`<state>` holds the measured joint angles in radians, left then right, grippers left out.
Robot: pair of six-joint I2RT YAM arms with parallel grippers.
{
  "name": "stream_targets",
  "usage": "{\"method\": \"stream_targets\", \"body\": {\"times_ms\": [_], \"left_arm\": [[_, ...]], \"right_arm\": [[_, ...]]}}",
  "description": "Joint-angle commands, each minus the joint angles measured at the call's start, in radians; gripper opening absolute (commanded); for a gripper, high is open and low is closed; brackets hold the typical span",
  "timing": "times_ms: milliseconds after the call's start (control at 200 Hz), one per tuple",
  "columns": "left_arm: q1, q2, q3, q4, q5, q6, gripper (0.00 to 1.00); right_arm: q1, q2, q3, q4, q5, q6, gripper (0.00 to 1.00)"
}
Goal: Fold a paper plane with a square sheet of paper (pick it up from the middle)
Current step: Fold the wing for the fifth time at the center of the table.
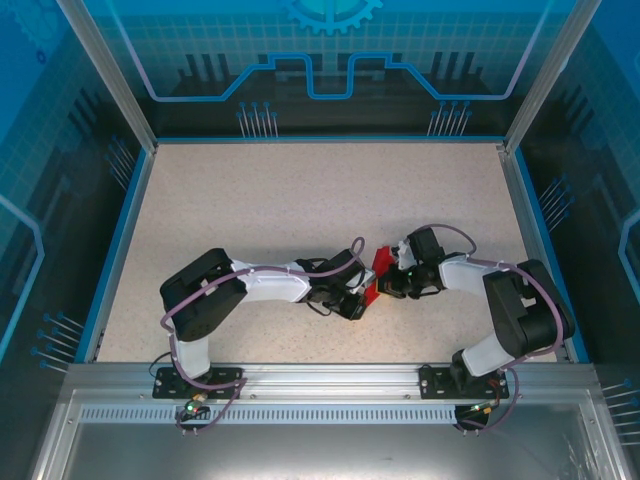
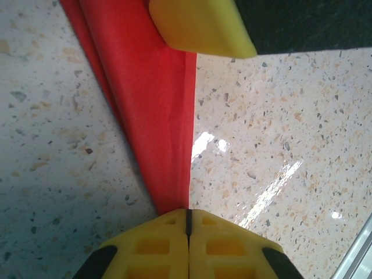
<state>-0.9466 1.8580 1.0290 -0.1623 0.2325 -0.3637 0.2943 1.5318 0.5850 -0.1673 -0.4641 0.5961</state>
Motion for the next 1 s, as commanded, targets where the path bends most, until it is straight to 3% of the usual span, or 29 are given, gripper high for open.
{"method": "stream_targets", "body": {"times_ms": [0,235,550,995], "left_arm": [[0.006,-0.036,0.027,-0.07,0.008,0.002,0.07],[0.043,-0.07,0.042,0.009,0.062,-0.053,0.05],[0.043,0.046,0.086,0.057,0.083,-0.072,0.0],[0.044,0.108,0.069,-0.008,0.018,-0.025,0.0]], "right_arm": [[-0.004,0.033,0.006,-0.04,0.094,-0.022,0.0],[-0.003,0.036,0.005,-0.048,0.1,-0.025,0.0],[-0.001,0.036,-0.001,-0.04,0.092,-0.024,0.0],[0.002,0.005,0.001,-0.032,0.067,-0.012,0.01]]}}
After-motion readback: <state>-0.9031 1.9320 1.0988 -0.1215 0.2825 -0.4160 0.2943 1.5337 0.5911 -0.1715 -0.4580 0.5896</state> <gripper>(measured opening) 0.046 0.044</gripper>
